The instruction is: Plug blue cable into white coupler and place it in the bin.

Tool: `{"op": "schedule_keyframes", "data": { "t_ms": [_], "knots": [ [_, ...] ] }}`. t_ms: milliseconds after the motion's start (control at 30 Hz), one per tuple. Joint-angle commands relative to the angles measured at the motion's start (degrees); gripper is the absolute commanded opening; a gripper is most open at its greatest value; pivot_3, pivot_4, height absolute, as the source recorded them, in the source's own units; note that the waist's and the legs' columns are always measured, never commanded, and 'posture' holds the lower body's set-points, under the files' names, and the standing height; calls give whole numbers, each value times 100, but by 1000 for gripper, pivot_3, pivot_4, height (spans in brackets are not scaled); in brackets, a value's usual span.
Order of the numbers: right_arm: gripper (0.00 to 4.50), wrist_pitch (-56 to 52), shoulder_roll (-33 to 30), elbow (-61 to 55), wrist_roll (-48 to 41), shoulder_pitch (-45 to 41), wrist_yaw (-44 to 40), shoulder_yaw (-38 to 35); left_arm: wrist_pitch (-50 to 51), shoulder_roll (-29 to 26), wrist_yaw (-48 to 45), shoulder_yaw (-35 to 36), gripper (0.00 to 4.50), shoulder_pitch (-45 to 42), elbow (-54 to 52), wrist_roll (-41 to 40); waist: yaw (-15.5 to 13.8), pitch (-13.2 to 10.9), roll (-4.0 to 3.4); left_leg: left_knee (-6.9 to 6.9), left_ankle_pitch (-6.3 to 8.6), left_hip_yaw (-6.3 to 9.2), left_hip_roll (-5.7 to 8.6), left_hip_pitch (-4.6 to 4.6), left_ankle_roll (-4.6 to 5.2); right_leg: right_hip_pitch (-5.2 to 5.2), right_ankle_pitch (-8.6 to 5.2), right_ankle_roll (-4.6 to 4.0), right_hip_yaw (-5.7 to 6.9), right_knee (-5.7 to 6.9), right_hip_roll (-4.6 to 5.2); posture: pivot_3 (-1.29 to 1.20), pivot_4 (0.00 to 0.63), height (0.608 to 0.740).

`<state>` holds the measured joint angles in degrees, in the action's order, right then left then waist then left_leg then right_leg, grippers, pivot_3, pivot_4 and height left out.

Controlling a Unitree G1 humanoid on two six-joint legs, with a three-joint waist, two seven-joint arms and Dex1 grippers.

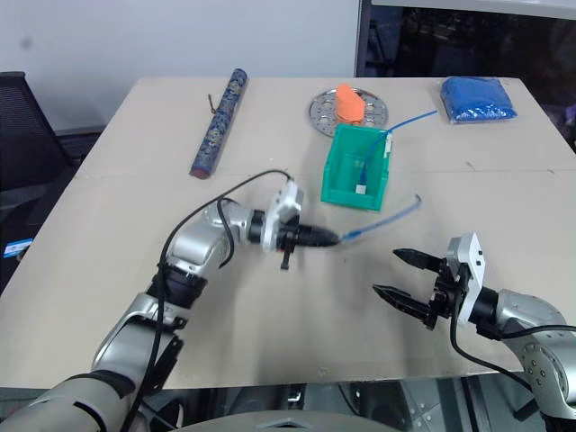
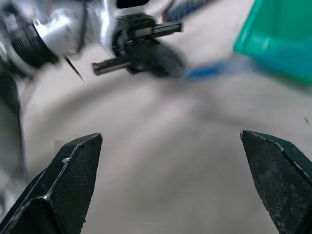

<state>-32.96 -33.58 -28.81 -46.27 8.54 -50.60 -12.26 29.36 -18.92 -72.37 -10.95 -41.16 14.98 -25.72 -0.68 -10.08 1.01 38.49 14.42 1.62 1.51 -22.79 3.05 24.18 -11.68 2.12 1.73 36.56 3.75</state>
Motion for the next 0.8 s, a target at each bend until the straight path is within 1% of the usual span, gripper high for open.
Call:
{"op": "schedule_keyframes", "data": {
  "t_ms": [33, 233, 300, 367, 400, 433, 467, 567, 633, 667, 767, 800],
  "knots": [
    [4500, -238, 385, -212, -600, -410, 602, 28, 1062, 90, -58, 525, 30, -201, -441, -995, 31, 0, -1, 0, 0, -4, -1, 4, 0, 0, 0, 1, -3, 4, -2, 0, 150, 740],
    [4500, -463, 1342, -59, -1378, -1401, 1684, 148, 1372, 101, -43, 595, 30, -326, -555, -1217, 13, 0, -2, -1, -1, 0, -8, 13, -1, 2, 5, -11, -2, 22, -33, 0, 150, 740],
    [4500, -524, 1490, -40, -1572, -1563, 1878, 148, 1396, 77, -100, 548, 30, -322, -586, -1213, 2, 1, -2, -2, -1, 0, -8, 12, -1, 2, 9, -18, -6, 21, -39, 0, 150, 740],
    [3938, -603, 1482, -69, -1668, -1610, 1931, 177, 1381, 60, -115, 507, 0, -314, -614, -1166, -19, 1, -2, -3, -1, -2, -4, 10, -1, 2, 10, -20, -8, 19, -36, 0, 150, 740],
    [3563, -623, 1462, -81, -1702, -1615, 1946, 186, 1366, 61, -115, 493, 0, -313, -620, -1146, -20, 1, -2, -3, -1, -1, 0, 6, -1, 2, 10, -20, -6, 16, -32, 0, 150, 740],
    [3068, -645, 1454, -92, -1753, -1617, 1975, 194, 1363, 61, -118, 494, 0, -312, -621, -1146, -14, 0, -3, -3, 0, -2, 3, 4, -1, 2, 10, -20, -7, 14, -28, 0, 150, 740],
    [2462, -669, 1436, -98, -1797, -1619, 1990, 200, 1340, 65, -115, 494, 0, -315, -615, -1137, -11, 1, -2, -3, 0, -4, 10, 4, 0, 2, 9, -20, -11, 13, -21, 0, 150, 740],
    [1270, -761, 1370, -126, -1874, -1622, 1998, 249, 1236, 88, -85, 509, 0, -312, -590, -1079, -10, 0, -2, -4, 1, -9, 14, 4, 2, 2, 9, -19, -15, 11, -17, 0, 150, 740],
    [363, -781, 1348, -123, -1912, -1631, 2015, 275, 1135, 105, -59, 506, 0, -280, -614, -1026, -8, 1, -2, -4, 1, -8, 14, 4, 2, 2, 9, -19, -15, 11, -17, 0, 150, 740],
    [25, -787, 1353, -107, -1958, -1663, 2041, 285, 1008, 105, -59, 477, 0, -240, -640, -958, -8, 1, -2, -4, 1, -8, 13, 5, 2, 2, 9, -19, -14, 12, -16, 0, 150, 740],
    [25, -798, 1352, -57, -2093, -1744, 2103, 282, 726, 131, 54, 438, 0, -159, -674, -801, -6, 1, -2, -4, 1, -6, 11, 6, 2, 2, 9, -19, -12, 15, -18, 0, 150, 740],
    [4, -794, 1360, -29, -2123, -1768, 2122, 274, 590, 108, 48, 398, 452, -126, -704, -715, -6, 1, -3, -4, 1, -7, 11, 6, 2, 2, 9, -19, -13, 15, -18, 0, 150, 740]
  ]
}}
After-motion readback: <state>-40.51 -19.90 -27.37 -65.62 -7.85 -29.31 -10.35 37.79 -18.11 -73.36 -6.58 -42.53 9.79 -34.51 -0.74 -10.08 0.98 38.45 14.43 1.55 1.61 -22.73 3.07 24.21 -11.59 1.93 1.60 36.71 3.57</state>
